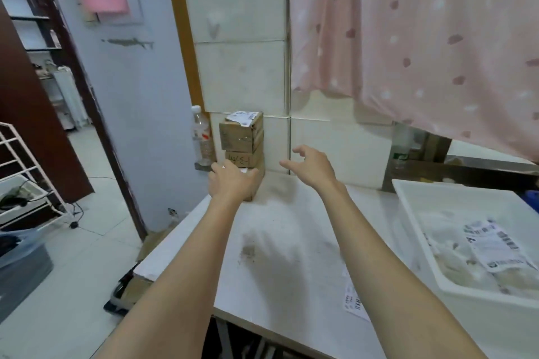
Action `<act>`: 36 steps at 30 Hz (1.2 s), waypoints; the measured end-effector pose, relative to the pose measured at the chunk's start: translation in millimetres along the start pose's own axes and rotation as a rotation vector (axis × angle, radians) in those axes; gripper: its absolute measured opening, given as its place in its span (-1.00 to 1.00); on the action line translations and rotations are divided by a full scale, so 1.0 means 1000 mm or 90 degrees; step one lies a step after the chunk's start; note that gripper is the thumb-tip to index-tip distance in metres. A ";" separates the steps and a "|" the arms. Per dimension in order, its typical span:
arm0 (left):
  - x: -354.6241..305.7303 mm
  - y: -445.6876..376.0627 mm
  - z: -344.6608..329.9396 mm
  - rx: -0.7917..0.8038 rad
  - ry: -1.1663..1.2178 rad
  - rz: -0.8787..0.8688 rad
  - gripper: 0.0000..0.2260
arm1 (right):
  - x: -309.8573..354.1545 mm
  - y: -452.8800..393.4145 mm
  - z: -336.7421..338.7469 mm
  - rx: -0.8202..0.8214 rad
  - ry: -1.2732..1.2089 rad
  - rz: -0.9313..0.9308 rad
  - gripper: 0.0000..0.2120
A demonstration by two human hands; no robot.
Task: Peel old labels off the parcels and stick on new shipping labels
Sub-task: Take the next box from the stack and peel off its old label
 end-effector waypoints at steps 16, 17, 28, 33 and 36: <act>-0.005 -0.134 0.056 -0.058 0.050 0.016 -0.20 | 0.058 -0.118 -0.021 0.027 -0.047 -0.019 -0.43; -0.005 -0.138 0.056 -0.056 0.050 0.017 -0.20 | 0.057 -0.123 -0.024 0.028 -0.052 -0.021 -0.47; -0.010 -0.184 0.033 0.101 0.270 -0.010 -0.30 | 0.052 -0.158 -0.059 0.069 -0.195 -0.118 -0.35; -0.009 -0.179 0.027 0.072 0.301 -0.024 -0.41 | 0.053 -0.156 -0.063 0.067 -0.221 -0.115 -0.43; -0.018 -0.167 0.035 0.039 0.339 -0.055 -0.49 | 0.056 -0.148 -0.052 0.046 -0.254 -0.103 -0.43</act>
Point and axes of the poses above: each hand's wrist, its own y-axis away from the middle knuckle, its own z-axis out of the back of the hand, x = y × z, the point moved 7 cm from there along -y, towards the middle knuckle, and after that the axes turned 9 degrees about x, right-handed, at the moved point
